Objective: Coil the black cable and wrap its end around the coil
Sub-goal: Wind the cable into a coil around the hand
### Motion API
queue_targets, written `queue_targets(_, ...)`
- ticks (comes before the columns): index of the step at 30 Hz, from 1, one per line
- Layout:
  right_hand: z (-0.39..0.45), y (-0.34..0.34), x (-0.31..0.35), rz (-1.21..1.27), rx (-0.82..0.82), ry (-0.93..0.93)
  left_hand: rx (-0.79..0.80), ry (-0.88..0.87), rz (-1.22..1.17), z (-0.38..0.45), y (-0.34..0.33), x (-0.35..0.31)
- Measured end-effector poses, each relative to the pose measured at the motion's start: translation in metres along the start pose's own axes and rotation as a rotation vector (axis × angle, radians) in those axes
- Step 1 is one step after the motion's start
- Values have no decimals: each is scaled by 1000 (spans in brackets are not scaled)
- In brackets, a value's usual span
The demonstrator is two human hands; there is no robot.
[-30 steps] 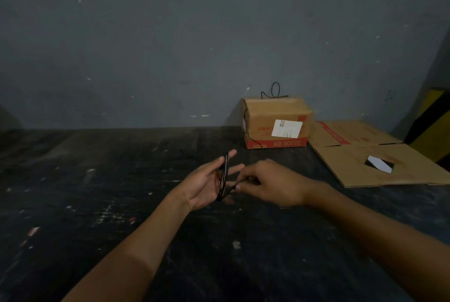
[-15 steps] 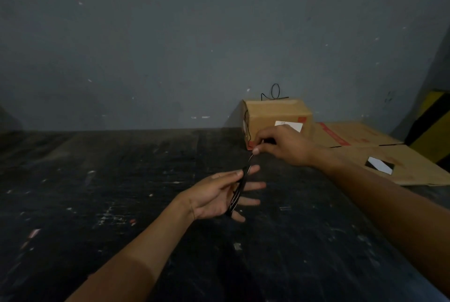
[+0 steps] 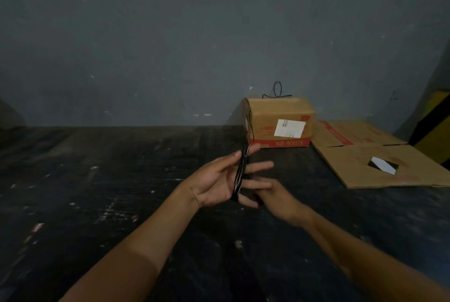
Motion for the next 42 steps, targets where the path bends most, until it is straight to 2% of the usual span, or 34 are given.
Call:
queue_targets(3,-9,-28,-4,85,4,-7,9,-59,-52,3,0,-3)
queue_targets(6,-12,-40,-7,31,-17,4,-19,-107,-70,5,1,-13)
queue_targets(13,-15,-56,17,-196,36,62,-267,-216,-124,7,23,-24)
queue_targets(18,-12,-57,30,-283,61,-9,-421,-254,-152,7,38,-17)
queue_targets(24,-12,-48,36,-317,60,-25,-561,-280,-151,7,52,-21)
queue_targets(30,-17,-46,44,-477,111,41,-657,-198,-69,-1,71,-16)
queue_targets(34,-10,-27,75,-682,125,132,-635,-107,-41,-11,72,-2)
queue_targets(36,-6,-18,91,-912,145,238,-617,-52,-37,-12,68,5)
queue_targets(39,0,-10,115,-1200,100,459,-589,50,91,-8,54,13)
queue_targets(42,12,-1,138,-1350,63,528,-586,90,129,-8,41,17)
Point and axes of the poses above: each hand's wrist, its own z-axis towards the middle knuckle, its own y-axis out of the back of the hand, x = y × z, the point moved 5 cm from there along z, towards the middle knuckle, and after that the axes turned 14 degrees about z, right-handed, at the moved point
